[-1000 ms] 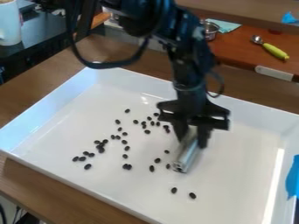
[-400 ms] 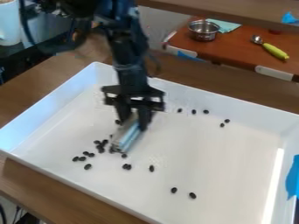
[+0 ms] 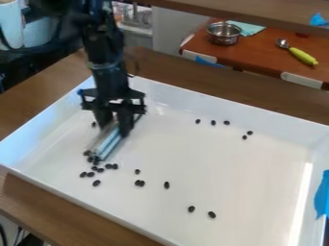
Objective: Sweep into pile
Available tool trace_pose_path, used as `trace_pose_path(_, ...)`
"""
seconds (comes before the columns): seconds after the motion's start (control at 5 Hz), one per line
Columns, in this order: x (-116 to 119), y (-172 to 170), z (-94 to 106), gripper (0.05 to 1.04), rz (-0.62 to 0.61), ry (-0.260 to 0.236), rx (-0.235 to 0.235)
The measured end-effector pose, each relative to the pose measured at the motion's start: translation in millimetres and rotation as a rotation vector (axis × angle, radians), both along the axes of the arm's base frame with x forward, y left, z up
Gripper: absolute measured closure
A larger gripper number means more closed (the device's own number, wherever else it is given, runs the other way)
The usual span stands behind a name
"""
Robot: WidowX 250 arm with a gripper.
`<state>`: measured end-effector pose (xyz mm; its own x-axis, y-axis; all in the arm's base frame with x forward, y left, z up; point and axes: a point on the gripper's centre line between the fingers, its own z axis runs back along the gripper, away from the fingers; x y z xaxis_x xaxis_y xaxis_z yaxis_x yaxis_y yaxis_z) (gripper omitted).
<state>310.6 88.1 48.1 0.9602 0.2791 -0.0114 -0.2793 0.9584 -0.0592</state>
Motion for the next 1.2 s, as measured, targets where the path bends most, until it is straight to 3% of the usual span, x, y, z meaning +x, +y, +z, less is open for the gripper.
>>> trace_pose_path(0.2,-2,8,1.8,0.665,0.016,-0.016,0.006)
trace_pose_path(0.4,-23,5,8.2,0.687,0.071,0.052,-0.077)
trace_pose_path(0.6,-20,-27,46.4,0.695,0.103,0.000,-0.118)
trace_pose_path(0.8,-19,-81,78.2,0.695,0.057,-0.071,-0.088)
trace_pose_path(1.0,-22,-123,86.1,0.695,0.034,-0.075,-0.094)
trace_pose_path(1.2,-24,-178,75.4,0.695,0.020,-0.084,-0.101)
